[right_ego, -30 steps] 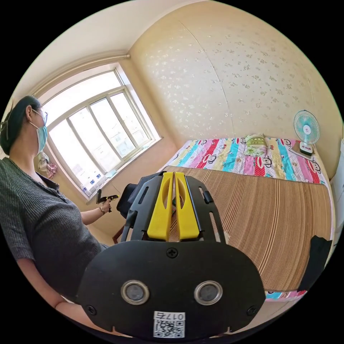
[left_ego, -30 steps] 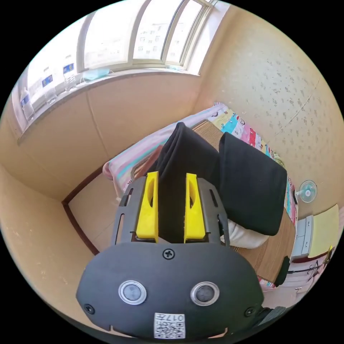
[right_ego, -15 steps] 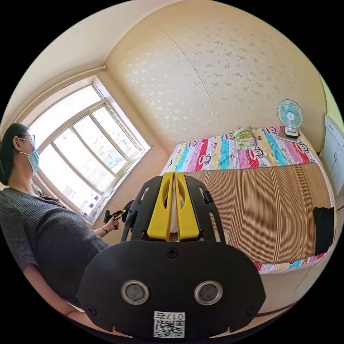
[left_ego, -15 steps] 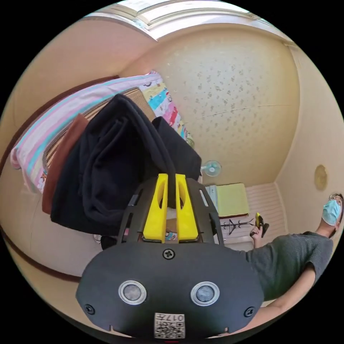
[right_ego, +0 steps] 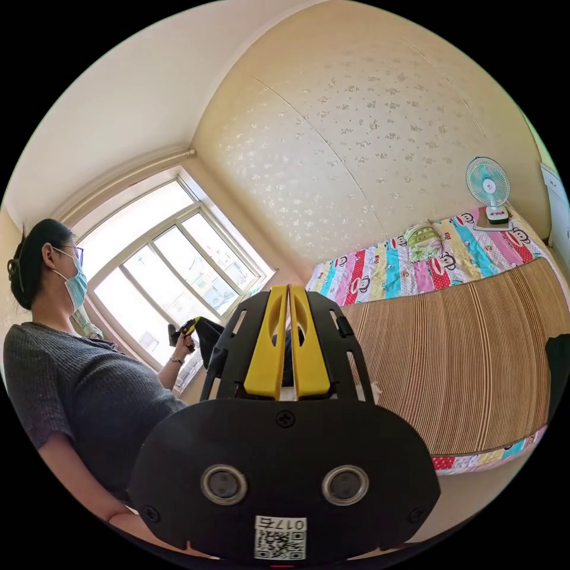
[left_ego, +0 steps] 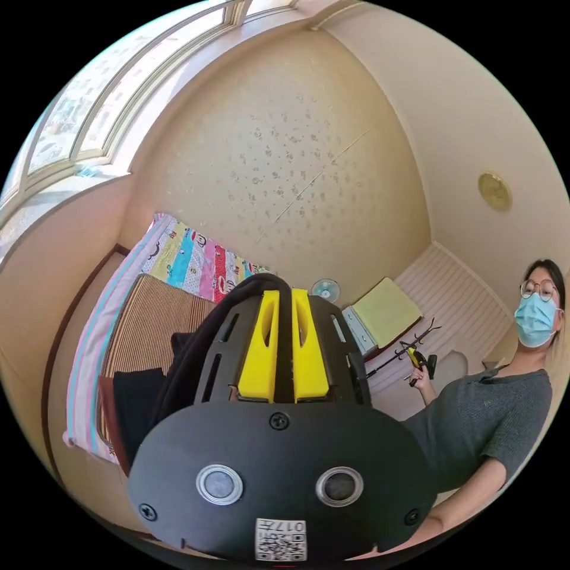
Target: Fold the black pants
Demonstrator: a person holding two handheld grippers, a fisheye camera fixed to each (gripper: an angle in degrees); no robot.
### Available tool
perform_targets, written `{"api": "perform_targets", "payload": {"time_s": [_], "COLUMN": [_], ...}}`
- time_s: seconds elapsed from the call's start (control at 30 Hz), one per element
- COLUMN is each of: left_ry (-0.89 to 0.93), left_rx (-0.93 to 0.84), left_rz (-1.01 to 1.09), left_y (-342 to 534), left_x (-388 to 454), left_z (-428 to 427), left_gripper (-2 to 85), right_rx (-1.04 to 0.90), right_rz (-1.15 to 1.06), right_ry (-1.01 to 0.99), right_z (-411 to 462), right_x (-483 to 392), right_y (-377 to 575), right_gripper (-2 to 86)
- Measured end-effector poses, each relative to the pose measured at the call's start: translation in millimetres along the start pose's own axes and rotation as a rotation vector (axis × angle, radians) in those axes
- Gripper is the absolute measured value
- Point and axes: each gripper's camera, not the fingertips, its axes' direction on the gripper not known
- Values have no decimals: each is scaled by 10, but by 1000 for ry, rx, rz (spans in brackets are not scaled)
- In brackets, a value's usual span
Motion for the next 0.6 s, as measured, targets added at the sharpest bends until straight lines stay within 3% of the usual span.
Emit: {"api": "perform_targets", "payload": {"time_s": [0.27,0.37,0.53,0.6], "left_ry": [211,414,1012,1148], "left_rx": [120,187,343,415], "left_rz": [382,510,674,676], "left_y": [-29,99,594,872], "left_x": [2015,2628,3136,3198], "left_z": [271,620,1528,1876], "left_gripper": [31,34,36,35], "right_rx": [-46,-77,-120,-160], "right_rz": [22,15,8,20], "right_ry": [-27,-83,-232,-299], "right_z": [-594,-795,-1188,-1307], "right_x": [1092,1498,2185,2445], "right_y": [-196,-324,-594,-731], "right_gripper": [8,16,47,66]}}
